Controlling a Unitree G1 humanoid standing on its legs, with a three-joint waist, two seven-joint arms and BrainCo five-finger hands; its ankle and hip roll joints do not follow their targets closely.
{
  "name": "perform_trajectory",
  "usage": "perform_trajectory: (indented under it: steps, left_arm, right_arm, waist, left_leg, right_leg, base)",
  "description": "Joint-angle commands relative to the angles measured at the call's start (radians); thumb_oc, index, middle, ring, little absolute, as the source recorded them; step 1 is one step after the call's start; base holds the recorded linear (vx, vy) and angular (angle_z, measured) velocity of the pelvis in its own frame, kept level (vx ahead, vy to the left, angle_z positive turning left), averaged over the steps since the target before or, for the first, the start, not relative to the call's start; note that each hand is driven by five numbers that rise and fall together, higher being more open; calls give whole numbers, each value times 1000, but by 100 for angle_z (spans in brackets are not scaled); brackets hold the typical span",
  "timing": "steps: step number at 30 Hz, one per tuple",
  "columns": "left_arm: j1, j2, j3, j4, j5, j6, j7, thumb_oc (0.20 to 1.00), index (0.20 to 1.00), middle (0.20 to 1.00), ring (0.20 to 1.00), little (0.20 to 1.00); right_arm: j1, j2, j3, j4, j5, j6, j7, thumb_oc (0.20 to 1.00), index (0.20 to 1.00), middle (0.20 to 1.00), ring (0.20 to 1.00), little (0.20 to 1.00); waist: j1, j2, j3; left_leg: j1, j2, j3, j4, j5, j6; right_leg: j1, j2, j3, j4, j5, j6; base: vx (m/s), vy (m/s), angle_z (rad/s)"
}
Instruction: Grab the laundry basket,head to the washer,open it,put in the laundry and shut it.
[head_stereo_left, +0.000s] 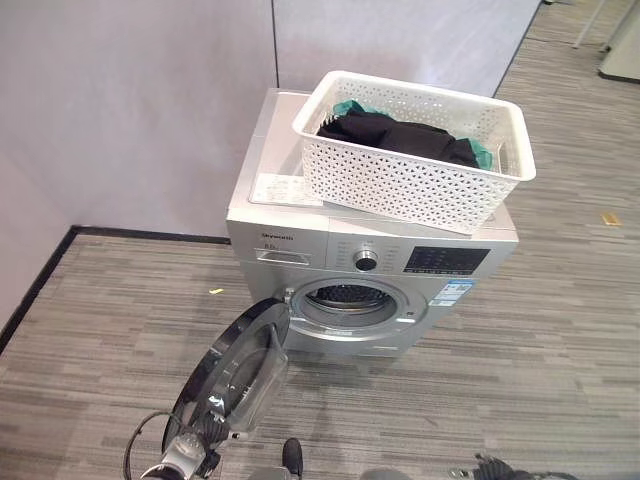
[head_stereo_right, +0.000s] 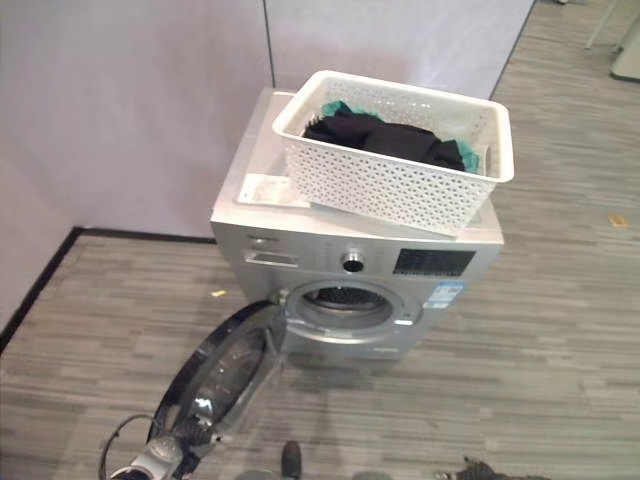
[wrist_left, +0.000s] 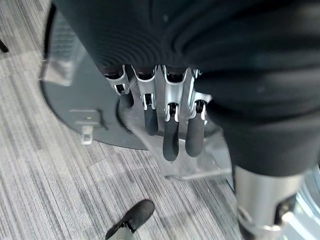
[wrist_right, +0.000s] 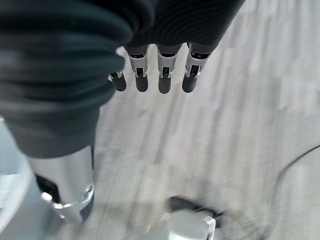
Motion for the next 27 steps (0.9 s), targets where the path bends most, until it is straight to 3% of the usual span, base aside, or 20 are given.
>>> perform_trajectory:
  steps: [1,3,4,6,12,27]
  left_arm:
    - [-20,55,72,5,36,-10,65,1000,1000,1000,1000,1000]
    - [-18,57,75,-2,38,-11,68,1000,1000,1000,1000,1000]
    - [-31,70,49,-7,58,-20,66,1000,1000,1000,1000,1000]
    - [-23,59,54,-1,49,-22,69,1000,1000,1000,1000,1000]
    - [26,20,87,-8,-18,-47,43,1000,1000,1000,1000,1000]
    - [137,56,115,-259,-130,-62,-28,1000,1000,1000,1000,1000]
  right_arm:
    - [-36,-31,17,-11,23,-20,-10,1000,1000,1000,1000,1000]
    - [-38,-34,21,-15,21,-22,-10,1000,1000,1000,1000,1000]
    - [-43,-44,44,-29,11,-28,-15,1000,1000,1000,1000,1000]
    - [-10,-26,58,-30,4,-31,-17,1000,1000,1000,1000,1000]
    - [35,-46,-12,77,8,-25,-14,1000,1000,1000,1000,1000]
    - [48,-52,-43,98,36,-23,-2,1000,1000,1000,1000,1000]
  waist:
    - [-4,13,31]
    - [-1,10,34]
    - [5,4,33]
    - [2,-16,18]
    - [11,-7,-50]
    - [55,16,-77]
  left_leg:
    - [-35,30,-3,130,-118,-37]
    - [-35,28,-12,135,-116,-44]
    - [-45,-2,-58,163,-126,-45]
    - [-35,-9,-64,152,-121,-49]
    - [-4,-4,-95,108,-118,-77]
    - [-19,-4,-200,93,-91,-102]
  right_leg:
    - [-31,-107,-118,-341,198,-28]
    - [-12,-108,-109,-413,206,-43]
    - [9,-97,-11,-478,217,-58]
    - [38,-77,22,-542,215,-78]
    - [155,-81,-58,-664,217,-93]
    - [202,-74,-146,-694,197,-118]
  base:
    - [72,-19,-26]
    - [111,-44,-43]
    - [129,-57,-22]
    - [131,-98,58]
    - [120,-81,31]
    - [26,-51,24]
